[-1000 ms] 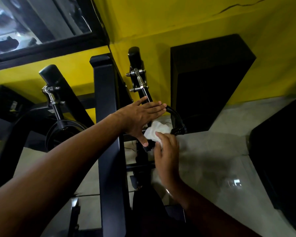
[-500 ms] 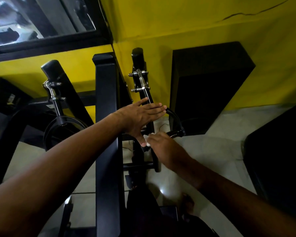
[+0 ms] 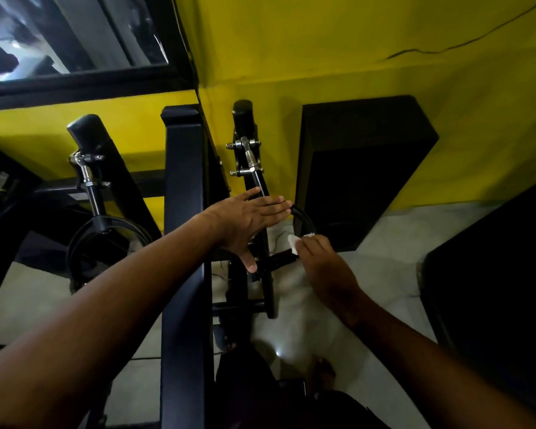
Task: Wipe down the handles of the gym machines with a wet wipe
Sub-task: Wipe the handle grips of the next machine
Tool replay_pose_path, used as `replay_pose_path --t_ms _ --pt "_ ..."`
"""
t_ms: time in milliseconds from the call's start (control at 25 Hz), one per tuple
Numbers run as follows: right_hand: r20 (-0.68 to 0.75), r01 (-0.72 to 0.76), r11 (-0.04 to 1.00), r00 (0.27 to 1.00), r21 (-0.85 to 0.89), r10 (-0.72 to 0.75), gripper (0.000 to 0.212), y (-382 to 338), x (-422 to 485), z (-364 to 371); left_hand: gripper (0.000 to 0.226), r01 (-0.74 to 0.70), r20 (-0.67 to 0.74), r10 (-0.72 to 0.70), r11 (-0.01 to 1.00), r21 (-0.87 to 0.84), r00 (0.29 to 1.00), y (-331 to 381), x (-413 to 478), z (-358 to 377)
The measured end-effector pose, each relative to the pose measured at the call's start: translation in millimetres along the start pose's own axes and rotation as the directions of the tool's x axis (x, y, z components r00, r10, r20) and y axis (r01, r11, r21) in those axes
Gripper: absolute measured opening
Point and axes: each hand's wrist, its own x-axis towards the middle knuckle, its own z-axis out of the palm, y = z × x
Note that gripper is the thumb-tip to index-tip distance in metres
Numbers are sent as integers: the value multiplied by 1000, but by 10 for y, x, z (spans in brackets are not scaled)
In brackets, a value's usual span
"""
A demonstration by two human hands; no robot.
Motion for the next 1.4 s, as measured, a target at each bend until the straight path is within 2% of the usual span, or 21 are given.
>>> replay_pose_path --t_ms 120,200,240,280,360,440,560,680,760,880,960,1040,1200,1320,1400 --pt "-19 -98 986 995 138 102 22 -141 14 -139 134 5 22 -5 1000 -2 1000 35 4 -84" --pt "56 -244 886 969 395 242 20 -236 74 -295 130 39 17 -39 999 10 999 106 -63 -113" --pt "161 -328 823 945 464 286 18 -269 114 -344 127 67 -2 -67 997 37 998 155 -109 -118" --pt "248 -380 778 924 499 292 18 -290 152 -362 123 98 -21 -97 993 66 995 189 -158 -127" --pt "312 -360 762 925 538 216 17 -276 192 -373 110 202 -63 -199 978 56 978 277 -283 -126" --pt "310 -301 746 941 593 134 13 -236 223 -453 96 385 -83 -391 919 -87 916 440 -427 -109" --pt "353 -277 717 935 639 47 9 -243 138 -549 90 598 -30 -638 736 -317 769 922 -723 -71" --pt "353 -178 764 933 620 -68 17 -389 71 -609 80 703 29 -795 518 -487 606 1445 -1033 -39" --pt "369 -131 754 916 643 -155 13 -625 31 -661 73 769 131 -853 376 -517 505 1800 -1348 5" --pt "433 -81 748 854 658 -288 15 -1065 -226 -678 65 861 254 -901 205 -466 352 2428 -1849 183" --pt "456 -79 724 821 685 -342 18 -1317 -463 -665 59 878 288 -921 102 -468 261 2848 -2099 173" --pt "440 -5 705 785 709 -436 19 -1597 -733 -686 52 875 243 -955 34 -483 171 3243 -2321 79" --pt "414 167 643 639 747 -648 16 -2198 -1715 -822 39 850 129 -991 -86 -520 -21 4251 -2758 -112" --pt "425 207 617 561 759 -710 20 -2429 -2490 -833 44 796 93 -969 -241 -555 -228 5097 -2985 -293" --pt "397 295 566 473 770 -787 19 -2587 -3107 -882 46 739 150 -917 -388 -551 -370 5914 -3174 -357"
